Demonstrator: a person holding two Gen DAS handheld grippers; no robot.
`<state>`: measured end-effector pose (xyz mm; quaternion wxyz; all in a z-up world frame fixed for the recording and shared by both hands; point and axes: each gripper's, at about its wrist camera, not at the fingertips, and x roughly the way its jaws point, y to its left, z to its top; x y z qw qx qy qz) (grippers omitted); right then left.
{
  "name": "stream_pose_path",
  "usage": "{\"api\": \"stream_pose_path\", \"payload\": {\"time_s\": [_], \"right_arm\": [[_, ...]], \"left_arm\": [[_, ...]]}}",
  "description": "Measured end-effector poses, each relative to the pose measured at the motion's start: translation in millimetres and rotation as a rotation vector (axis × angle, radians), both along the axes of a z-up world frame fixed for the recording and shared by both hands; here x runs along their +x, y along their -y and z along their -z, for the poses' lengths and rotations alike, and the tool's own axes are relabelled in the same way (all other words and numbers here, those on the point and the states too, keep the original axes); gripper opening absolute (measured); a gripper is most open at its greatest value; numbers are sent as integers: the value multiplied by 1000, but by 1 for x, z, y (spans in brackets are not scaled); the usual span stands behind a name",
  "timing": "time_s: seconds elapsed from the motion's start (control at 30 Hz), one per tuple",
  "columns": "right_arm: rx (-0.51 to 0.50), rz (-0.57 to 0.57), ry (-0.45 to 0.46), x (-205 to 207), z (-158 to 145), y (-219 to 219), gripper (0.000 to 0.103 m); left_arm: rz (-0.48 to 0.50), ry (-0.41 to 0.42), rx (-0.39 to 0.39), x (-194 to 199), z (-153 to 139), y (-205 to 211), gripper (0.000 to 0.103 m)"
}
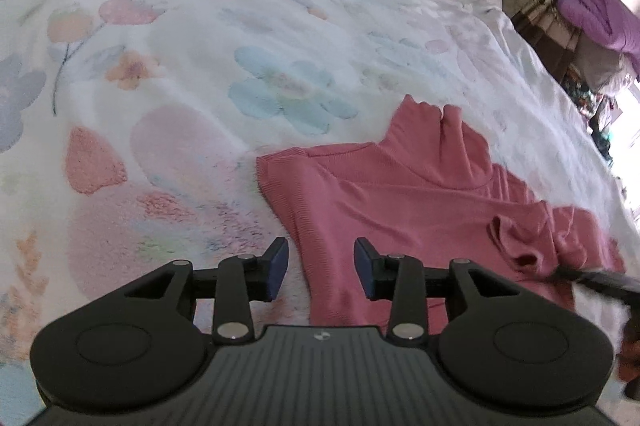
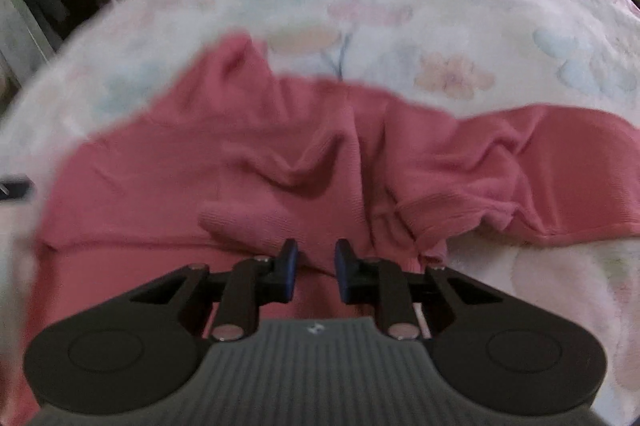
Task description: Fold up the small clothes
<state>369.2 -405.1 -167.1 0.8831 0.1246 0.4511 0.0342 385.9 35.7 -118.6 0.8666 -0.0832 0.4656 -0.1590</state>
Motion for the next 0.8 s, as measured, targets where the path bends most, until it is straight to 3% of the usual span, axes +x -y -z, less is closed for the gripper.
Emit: {"api": "stream_pose_path", "payload": {"time_s": [0.07,0.2,0.33,0.5,0.57,0.67,0.73,0.77,0.8], "right_arm": [[58,53,70,-17,-17,25,25],[133,277,134,-54,-36,108,63],[238,604,158,-97,-26,220,63],[294,864,130,-133,7,320,58],[310,927,115,-135,21,343,50],[348,1000,112,-132,39,366,47],[377,1019,110,-127,47,376,40],[380,1016,112,-123,50,379,32],[372,1014,110,-117,50,378,17]], "left_arm": [[-8,-3,10,0,0,-3,44],[-50,11,28,2,0,-13,44],[-91,22,37,1,3,-17,44],[-73,33,82,-2,2,-1,44],[-88,29,84,-2,1,6,44],[-103,27,64,-7,0,12,44],[-92,26,77,-9,0,18,44],[-86,26,90,-10,1,21,44],[-78,27,107,-11,1,23,44]]}}
